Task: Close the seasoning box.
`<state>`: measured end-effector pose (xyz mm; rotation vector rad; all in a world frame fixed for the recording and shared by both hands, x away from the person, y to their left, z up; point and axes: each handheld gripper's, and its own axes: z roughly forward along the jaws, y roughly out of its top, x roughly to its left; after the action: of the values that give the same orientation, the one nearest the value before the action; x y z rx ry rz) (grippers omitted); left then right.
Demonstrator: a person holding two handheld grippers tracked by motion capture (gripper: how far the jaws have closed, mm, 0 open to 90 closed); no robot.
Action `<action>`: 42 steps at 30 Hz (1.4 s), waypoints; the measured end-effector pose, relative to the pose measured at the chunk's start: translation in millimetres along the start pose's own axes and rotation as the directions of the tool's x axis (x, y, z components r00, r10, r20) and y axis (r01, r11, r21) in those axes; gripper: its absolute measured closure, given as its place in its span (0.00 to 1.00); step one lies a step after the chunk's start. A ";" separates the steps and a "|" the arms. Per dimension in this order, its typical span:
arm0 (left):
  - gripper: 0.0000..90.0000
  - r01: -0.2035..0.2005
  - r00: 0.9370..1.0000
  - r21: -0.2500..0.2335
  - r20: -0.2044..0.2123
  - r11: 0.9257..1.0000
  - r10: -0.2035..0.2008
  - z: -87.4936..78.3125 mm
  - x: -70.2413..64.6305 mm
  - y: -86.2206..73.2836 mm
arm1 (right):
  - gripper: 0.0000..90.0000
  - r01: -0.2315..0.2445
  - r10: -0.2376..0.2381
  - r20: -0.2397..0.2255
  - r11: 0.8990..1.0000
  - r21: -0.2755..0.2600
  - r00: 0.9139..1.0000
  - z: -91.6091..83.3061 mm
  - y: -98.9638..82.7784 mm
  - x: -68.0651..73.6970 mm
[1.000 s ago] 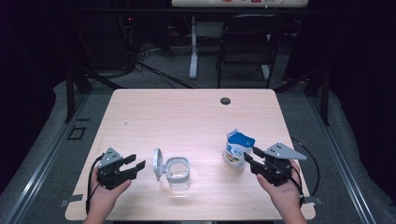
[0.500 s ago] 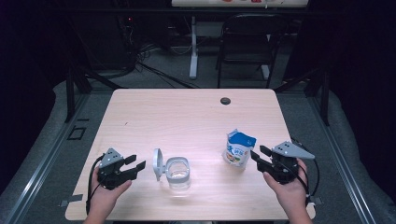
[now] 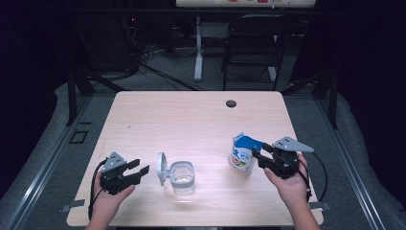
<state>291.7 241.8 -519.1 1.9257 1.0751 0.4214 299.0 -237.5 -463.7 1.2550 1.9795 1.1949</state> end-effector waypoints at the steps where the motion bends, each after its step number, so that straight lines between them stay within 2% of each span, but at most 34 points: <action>1: 0.56 0.001 1.000 -0.003 0.000 1.000 -0.001 0.0 -0.1 0.0 | 0.61 0.002 -0.002 -0.002 1.000 0.003 1.000 1.4 1.1 0.6; 8: 0.56 -0.002 1.000 -0.005 0.000 1.000 0.002 -0.5 -0.4 0.4 | 0.63 0.024 -0.023 -0.014 1.000 0.013 1.000 11.6 6.7 4.8; 13: 0.57 -0.001 1.000 -0.006 0.000 1.000 0.001 -0.5 -0.5 0.4 | 0.69 0.024 -0.024 -0.012 1.000 0.009 1.000 14.7 8.3 7.3; 18: 0.57 -0.002 1.000 -0.004 0.001 1.000 0.002 0.0 0.0 0.1 | 0.82 0.048 -0.048 -0.004 0.999 0.017 0.999 15.4 10.8 9.7; 24: 0.57 -0.002 1.000 -0.002 -0.001 1.000 0.002 0.5 0.3 -0.1 | 1.00 0.075 -0.074 -0.038 0.996 0.045 0.997 15.1 13.6 14.1; 26: 0.57 -0.003 1.000 -0.002 -0.001 1.000 0.003 0.5 0.2 -0.1 | 1.00 0.090 -0.088 -0.036 0.995 0.051 0.995 15.5 14.3 16.7; 38: 0.57 -0.001 1.000 -0.004 -0.001 1.000 0.001 -0.2 0.6 0.3 | 1.00 0.068 -0.065 -0.098 0.997 0.030 0.993 14.5 12.2 27.8; 42: 0.57 -0.002 1.000 -0.005 -0.001 1.000 0.002 0.0 0.3 0.3 | 1.00 0.077 -0.074 -0.110 0.997 0.023 0.991 13.7 11.2 33.4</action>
<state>292.0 241.9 -518.9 1.9227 1.0714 0.4261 299.7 -199.9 -459.3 1.1393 2.1089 1.2269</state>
